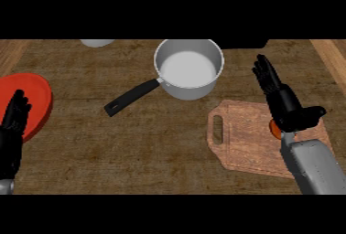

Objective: Pick the tomato from the cutting board and place it in the pot

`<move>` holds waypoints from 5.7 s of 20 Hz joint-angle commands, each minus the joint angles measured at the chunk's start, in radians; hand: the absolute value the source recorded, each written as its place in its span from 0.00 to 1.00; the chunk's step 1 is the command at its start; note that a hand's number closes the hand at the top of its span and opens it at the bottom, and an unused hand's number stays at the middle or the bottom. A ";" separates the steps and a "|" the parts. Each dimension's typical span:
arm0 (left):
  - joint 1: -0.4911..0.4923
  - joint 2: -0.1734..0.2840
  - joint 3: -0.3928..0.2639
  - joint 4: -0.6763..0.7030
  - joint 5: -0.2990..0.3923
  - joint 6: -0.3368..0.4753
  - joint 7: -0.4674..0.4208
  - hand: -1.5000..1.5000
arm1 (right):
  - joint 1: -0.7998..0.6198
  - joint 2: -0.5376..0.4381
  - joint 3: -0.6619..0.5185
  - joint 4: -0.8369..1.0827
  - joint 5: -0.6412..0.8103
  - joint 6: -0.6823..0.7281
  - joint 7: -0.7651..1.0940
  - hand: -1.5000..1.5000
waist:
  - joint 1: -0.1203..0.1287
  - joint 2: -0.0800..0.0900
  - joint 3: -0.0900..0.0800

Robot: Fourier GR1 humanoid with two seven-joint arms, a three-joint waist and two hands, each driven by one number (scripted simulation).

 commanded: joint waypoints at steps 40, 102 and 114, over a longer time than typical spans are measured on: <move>-0.146 -0.302 -0.125 -0.057 0.057 -0.124 0.201 0.50 | 0.401 -0.734 -0.296 -0.356 0.425 0.456 -0.410 0.00 | 0.021 0.009 -0.004; -0.135 -0.447 0.120 -0.102 -0.073 -0.385 0.316 0.50 | 0.123 -0.154 -0.117 0.044 1.245 0.331 -0.353 1.00 | 0.027 0.009 -0.004; -0.130 -0.513 0.104 -0.040 -0.136 -0.367 0.265 0.50 | 0.126 0.008 -0.187 -0.021 1.276 0.338 -0.097 1.00 | 0.010 0.005 -0.006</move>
